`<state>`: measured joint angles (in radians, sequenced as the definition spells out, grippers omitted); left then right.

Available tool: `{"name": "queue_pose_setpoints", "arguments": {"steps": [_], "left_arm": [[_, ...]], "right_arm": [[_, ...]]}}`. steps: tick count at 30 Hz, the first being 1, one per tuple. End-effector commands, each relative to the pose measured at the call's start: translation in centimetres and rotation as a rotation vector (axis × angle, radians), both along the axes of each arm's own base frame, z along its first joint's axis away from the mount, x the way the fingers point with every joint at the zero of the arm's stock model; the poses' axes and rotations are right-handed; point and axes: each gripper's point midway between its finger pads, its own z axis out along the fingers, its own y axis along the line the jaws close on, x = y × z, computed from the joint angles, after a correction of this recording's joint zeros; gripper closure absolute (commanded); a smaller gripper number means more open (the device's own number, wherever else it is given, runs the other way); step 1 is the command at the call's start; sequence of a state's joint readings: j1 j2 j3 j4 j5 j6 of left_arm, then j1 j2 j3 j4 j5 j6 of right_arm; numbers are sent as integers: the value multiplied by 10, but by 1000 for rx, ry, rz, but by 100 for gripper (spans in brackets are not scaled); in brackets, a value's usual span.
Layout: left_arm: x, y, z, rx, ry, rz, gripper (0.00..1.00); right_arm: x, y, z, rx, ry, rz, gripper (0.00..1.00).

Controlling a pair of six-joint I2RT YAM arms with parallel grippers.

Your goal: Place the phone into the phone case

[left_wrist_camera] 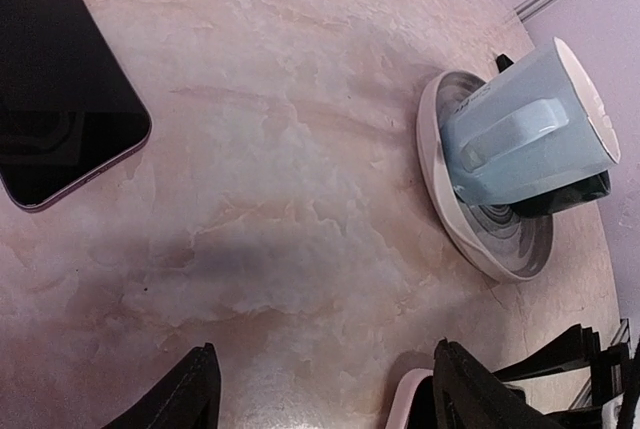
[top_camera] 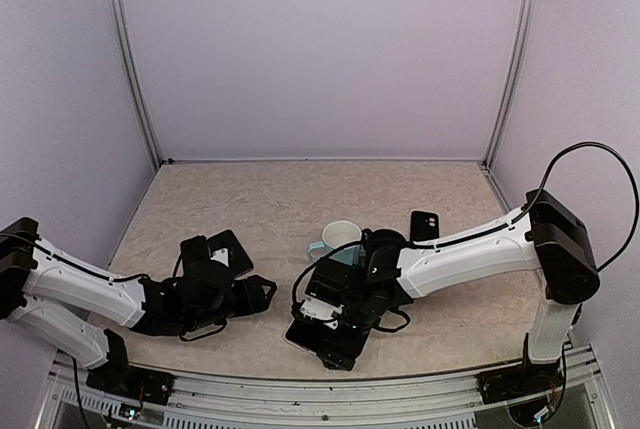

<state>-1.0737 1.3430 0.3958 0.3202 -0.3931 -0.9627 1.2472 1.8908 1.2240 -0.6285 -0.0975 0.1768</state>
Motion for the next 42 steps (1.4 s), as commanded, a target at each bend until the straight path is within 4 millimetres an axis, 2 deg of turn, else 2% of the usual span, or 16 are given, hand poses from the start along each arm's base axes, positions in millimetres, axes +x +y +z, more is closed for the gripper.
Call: {"name": "queue_pose_setpoints", "arguments": {"steps": [1,5,7,10,13,14,15,16,18,19,20,24,26,34,38,42], "left_arm": [[2,-5,4,-14,11,-4,27],[1,-7,5,-12,7,-24,28],[0,-9,7,8,-5,-51,32],[-5,-16,16,44,-54,-150,47],[-22,-36,28,63,-144,-359,62],[-26,-42,29,91,-156,-413,66],[-32,-47,24,127,-162,-472,69],[-38,-55,23,155,-168,-529,72],[-49,-67,-2,250,-131,-618,81],[-57,-75,-9,280,-129,-667,84],[-63,-80,-25,326,-111,-702,87],[-73,-93,-50,368,-66,-736,96],[-74,-90,-54,352,-53,-724,97],[-88,-75,-42,276,-65,-739,97],[-103,-66,-50,297,-64,-801,97],[-101,-68,-57,335,-68,-817,97]], "right_arm": [[-2,4,-1,-10,-5,18,1],[1,6,6,0,-21,20,1],[3,9,19,27,-38,20,1],[11,13,55,108,-98,4,1],[15,17,92,237,-138,-23,1],[13,16,94,281,-119,-32,8],[12,17,95,330,-97,-46,20],[12,18,95,370,-68,-66,36],[16,19,90,430,-4,-111,65],[18,20,86,452,20,-127,75],[19,21,83,472,39,-137,82],[16,25,70,496,83,-136,100],[14,23,61,493,101,-144,100],[3,19,33,530,202,-157,100],[1,14,14,499,223,-171,100],[1,5,-4,446,236,-197,100]]}}
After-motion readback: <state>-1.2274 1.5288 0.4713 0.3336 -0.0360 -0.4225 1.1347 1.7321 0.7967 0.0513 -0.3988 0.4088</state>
